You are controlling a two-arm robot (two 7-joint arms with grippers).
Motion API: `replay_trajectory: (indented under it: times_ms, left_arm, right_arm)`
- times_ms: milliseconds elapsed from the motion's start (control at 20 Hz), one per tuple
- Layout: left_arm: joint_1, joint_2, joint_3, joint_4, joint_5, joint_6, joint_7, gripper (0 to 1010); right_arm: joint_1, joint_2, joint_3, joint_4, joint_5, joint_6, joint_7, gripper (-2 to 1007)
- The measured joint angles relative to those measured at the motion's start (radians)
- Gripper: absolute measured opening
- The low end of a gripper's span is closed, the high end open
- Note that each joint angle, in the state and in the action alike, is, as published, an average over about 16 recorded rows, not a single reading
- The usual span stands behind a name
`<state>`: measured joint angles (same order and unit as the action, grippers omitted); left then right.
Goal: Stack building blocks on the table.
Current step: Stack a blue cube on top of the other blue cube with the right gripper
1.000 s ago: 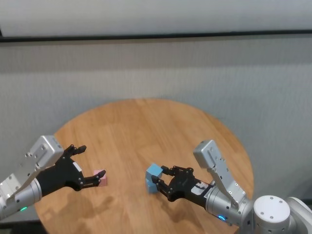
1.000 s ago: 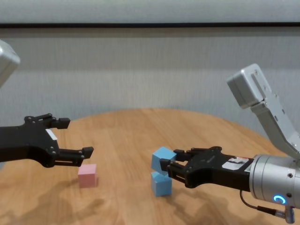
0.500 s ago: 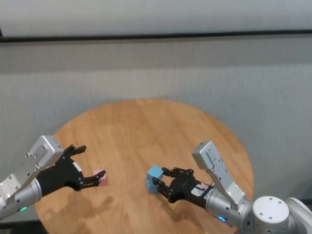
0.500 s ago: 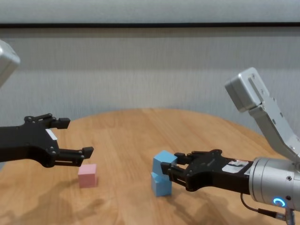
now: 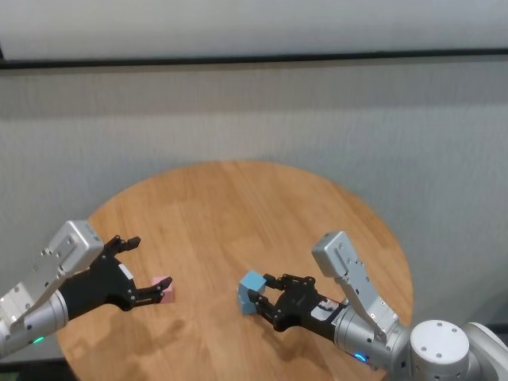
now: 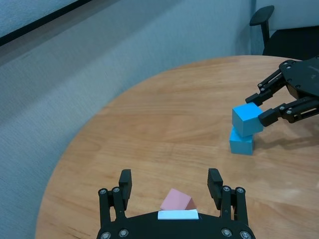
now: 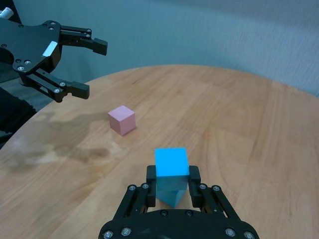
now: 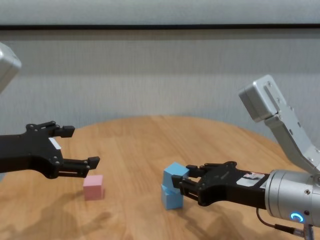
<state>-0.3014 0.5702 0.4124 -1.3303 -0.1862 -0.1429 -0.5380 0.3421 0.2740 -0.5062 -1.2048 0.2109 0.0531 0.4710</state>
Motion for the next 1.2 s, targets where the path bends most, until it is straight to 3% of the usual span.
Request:
replay_trajectory:
  times_ms: [1200]
  left_arm:
    - [0.000, 0.000, 0.000, 0.000, 0.000, 0.000, 0.000, 1000]
  right_arm:
    - [0.001, -0.007, -0.004, 0.007, -0.011, 0.000, -0.003, 363]
